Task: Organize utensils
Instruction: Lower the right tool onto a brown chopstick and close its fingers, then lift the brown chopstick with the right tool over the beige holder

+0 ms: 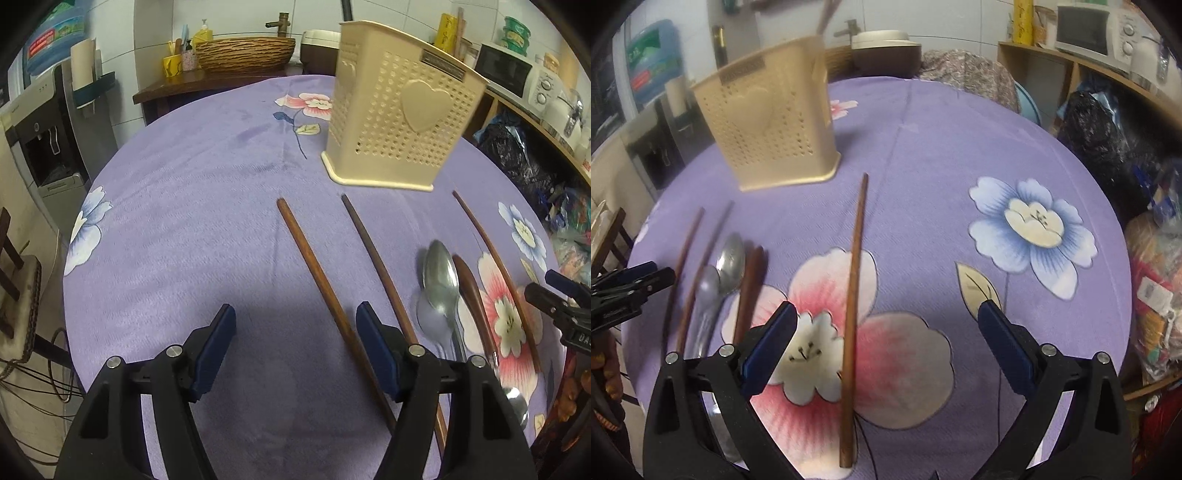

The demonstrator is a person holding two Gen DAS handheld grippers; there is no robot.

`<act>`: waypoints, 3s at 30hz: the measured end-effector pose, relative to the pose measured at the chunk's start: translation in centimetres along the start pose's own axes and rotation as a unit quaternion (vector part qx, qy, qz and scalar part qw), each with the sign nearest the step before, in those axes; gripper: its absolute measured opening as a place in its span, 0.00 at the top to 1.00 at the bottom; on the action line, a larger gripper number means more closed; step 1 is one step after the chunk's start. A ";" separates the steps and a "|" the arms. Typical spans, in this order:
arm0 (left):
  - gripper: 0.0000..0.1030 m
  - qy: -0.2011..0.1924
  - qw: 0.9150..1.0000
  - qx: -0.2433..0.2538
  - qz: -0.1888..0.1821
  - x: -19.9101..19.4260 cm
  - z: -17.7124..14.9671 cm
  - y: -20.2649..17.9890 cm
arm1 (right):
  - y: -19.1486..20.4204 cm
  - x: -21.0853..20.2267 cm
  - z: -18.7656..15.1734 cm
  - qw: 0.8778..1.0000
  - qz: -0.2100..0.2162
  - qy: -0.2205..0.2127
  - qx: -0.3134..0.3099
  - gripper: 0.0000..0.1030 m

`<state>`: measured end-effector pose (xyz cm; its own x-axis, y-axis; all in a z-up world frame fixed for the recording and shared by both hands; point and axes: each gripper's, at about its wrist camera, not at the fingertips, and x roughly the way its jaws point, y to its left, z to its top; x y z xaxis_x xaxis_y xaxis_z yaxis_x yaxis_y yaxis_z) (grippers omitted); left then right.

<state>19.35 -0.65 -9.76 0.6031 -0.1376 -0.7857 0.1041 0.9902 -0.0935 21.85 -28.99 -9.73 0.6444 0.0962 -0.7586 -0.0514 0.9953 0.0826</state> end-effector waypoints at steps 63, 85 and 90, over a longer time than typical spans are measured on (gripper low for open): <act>0.91 -0.035 0.999 0.014 -0.014 1.1 5.7 -2.4 | 1.7 3.0 8.2 0.998 0.063 -0.019 -0.023 0.94; 0.92 -0.194 0.977 -0.010 -0.086 -13.0 7.2 -0.1 | 1.1 -13.5 10.0 0.977 0.118 -0.176 -0.032 0.94; 0.93 -0.201 0.976 0.000 -0.084 -13.5 7.2 -0.1 | 1.4 -13.5 10.3 0.976 0.122 -0.176 -0.035 0.94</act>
<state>16.85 0.96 5.26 0.8386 -0.2977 -0.4563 0.2284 0.9525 -0.2017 20.96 -29.04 7.28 0.8278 0.3326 -0.4517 -0.2811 0.9428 0.1791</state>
